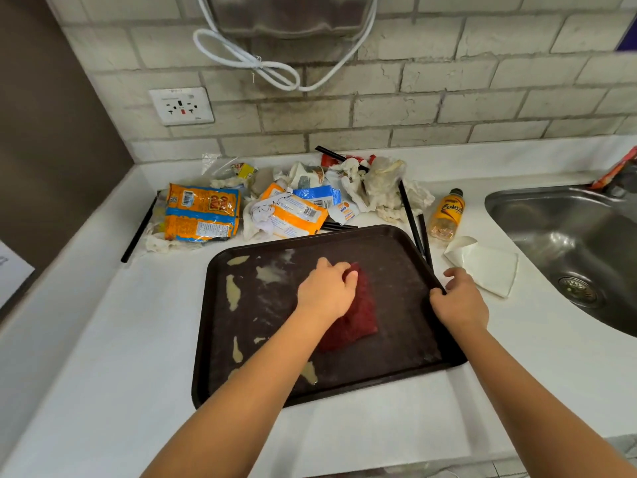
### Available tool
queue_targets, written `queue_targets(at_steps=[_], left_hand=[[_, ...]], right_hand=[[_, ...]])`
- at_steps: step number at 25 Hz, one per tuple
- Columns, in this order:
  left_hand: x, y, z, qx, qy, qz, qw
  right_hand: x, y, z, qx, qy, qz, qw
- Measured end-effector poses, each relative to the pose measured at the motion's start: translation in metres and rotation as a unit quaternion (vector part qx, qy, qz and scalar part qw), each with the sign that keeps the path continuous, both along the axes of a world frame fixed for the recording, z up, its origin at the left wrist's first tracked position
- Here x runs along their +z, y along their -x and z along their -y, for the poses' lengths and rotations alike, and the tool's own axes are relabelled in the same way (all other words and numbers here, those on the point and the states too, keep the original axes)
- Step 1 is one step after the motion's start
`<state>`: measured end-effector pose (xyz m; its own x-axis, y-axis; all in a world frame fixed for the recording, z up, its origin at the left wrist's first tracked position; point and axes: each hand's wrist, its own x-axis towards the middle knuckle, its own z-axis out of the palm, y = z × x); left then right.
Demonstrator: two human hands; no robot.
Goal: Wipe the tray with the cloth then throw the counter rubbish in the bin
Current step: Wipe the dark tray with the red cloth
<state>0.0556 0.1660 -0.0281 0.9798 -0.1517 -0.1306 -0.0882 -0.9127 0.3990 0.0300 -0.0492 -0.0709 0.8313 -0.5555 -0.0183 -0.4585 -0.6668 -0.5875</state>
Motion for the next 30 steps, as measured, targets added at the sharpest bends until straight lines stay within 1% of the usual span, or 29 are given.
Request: queue_targets(at_steps=[2,4,6,7,8,10,11,12,13,15,21,22,23,24,25,27,30], left_hand=[[0.001,-0.007,-0.039,0.066,0.013,0.058,0.996],[-0.001,-0.013,-0.088,0.175,-0.024,0.107,0.978],[-0.005,-0.014,-0.134,0.279,-0.057,0.103,0.953],[-0.009,-0.012,-0.151,0.313,-0.051,0.083,0.945],[-0.014,-0.01,-0.163,0.332,-0.023,0.062,0.941],[-0.026,-0.004,-0.176,0.329,0.065,0.034,0.941],[-0.033,-0.002,-0.179,0.311,0.09,0.032,0.946],[-0.039,0.0,-0.181,0.293,0.092,0.037,0.951],[-0.044,0.0,-0.182,0.278,0.083,0.047,0.956],[-0.049,-0.001,-0.183,0.267,0.074,0.062,0.959],[-0.053,-0.001,-0.183,0.265,0.047,0.067,0.961],[-0.053,-0.001,-0.183,0.269,0.048,0.067,0.96],[-0.052,-0.001,-0.182,0.272,0.049,0.066,0.959],[-0.051,-0.001,-0.182,0.276,0.049,0.064,0.958],[-0.051,0.0,-0.181,0.279,0.05,0.062,0.957],[-0.05,0.001,-0.18,0.282,0.05,0.06,0.956],[-0.048,0.003,-0.179,0.285,0.047,0.061,0.956]], right_hand=[[0.003,0.002,-0.004,0.006,0.079,0.019,0.997],[0.009,0.002,-0.018,0.036,0.133,0.062,0.989],[0.023,0.0,-0.048,0.12,0.128,0.119,0.977],[0.031,0.0,-0.067,0.187,0.128,0.122,0.966],[0.037,0.0,-0.088,0.26,0.141,0.094,0.951],[0.039,0.001,-0.125,0.389,0.169,-0.03,0.905],[0.037,0.001,-0.138,0.424,0.173,-0.099,0.883],[0.033,0.002,-0.147,0.444,0.173,-0.147,0.866],[0.03,0.002,-0.151,0.451,0.168,-0.169,0.86],[0.025,0.001,-0.152,0.442,0.154,-0.156,0.87],[0.02,-0.002,-0.153,0.388,0.09,-0.086,0.913],[0.019,-0.003,-0.15,0.371,0.065,-0.058,0.925],[0.02,-0.005,-0.146,0.351,0.016,-0.012,0.936],[0.023,-0.007,-0.142,0.329,-0.059,0.039,0.942],[0.027,-0.01,-0.136,0.302,-0.149,0.083,0.938],[0.04,-0.014,-0.12,0.247,-0.314,0.131,0.908],[0.057,-0.019,-0.092,0.167,-0.493,0.184,0.834]])
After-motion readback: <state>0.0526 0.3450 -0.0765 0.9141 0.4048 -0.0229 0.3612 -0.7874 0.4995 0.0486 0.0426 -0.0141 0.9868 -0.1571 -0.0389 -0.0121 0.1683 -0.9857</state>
